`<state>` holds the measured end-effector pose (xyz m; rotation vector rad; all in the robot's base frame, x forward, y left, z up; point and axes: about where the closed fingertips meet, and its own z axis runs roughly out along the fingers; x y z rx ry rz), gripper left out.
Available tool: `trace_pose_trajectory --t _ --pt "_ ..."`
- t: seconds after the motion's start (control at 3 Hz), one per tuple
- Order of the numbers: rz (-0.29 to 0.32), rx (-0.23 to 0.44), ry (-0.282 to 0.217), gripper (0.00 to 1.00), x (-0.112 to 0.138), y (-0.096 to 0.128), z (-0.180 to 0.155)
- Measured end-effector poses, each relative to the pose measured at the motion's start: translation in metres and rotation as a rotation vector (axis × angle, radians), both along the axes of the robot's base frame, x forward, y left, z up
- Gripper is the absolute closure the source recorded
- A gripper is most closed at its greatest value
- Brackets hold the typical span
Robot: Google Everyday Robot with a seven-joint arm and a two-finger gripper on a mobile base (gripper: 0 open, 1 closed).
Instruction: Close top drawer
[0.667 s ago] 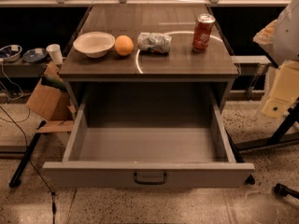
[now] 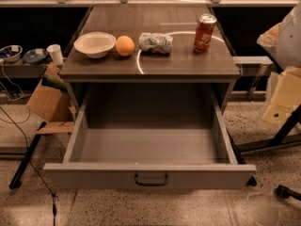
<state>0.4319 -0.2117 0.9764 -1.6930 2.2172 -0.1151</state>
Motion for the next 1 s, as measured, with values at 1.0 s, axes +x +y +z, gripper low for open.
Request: trace_pose_trajectory --t 1.0 --pt "-0.166 0.283 0.08 0.0 -0.024 0.035 -0.111"
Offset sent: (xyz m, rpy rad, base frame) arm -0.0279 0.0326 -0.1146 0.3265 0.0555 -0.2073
